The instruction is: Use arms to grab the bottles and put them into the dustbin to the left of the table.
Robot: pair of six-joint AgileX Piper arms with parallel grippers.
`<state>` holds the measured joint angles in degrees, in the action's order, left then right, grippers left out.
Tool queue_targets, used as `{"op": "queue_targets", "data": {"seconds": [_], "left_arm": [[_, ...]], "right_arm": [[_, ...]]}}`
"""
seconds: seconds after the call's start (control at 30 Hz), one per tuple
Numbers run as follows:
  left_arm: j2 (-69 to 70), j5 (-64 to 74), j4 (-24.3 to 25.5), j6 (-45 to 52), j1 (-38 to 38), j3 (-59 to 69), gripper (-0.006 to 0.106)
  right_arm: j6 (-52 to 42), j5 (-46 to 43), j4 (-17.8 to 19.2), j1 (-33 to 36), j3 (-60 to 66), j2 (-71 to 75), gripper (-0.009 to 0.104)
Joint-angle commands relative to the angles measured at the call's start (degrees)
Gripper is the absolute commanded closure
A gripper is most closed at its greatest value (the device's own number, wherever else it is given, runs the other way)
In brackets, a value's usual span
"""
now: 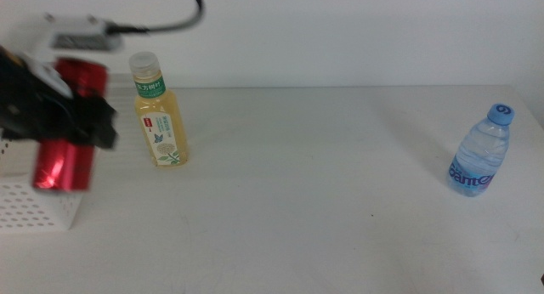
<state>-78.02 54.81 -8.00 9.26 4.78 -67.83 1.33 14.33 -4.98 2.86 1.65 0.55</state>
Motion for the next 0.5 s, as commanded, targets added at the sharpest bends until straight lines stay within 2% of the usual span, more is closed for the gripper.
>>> {"op": "queue_targets", "data": {"seconds": [0.0,0.23,0.47], "left_arm": [[0.3,-0.6,-1.4,1.8,-3.3,-6.0,0.105],[-7.6,8.6,-1.1,6.6,-14.6,-20.1,0.105],[-18.1,15.5,-1.0,8.8,-21.4,-31.4,0.105]], "right_arm": [[-0.7,-4.1,0.4,-0.4,-0.5,1.6,0.029],[-0.7,-4.1,0.4,-0.4,-0.5,1.6,0.029],[-0.7,-4.1,0.4,-0.4,-0.5,1.6,0.029]]}}
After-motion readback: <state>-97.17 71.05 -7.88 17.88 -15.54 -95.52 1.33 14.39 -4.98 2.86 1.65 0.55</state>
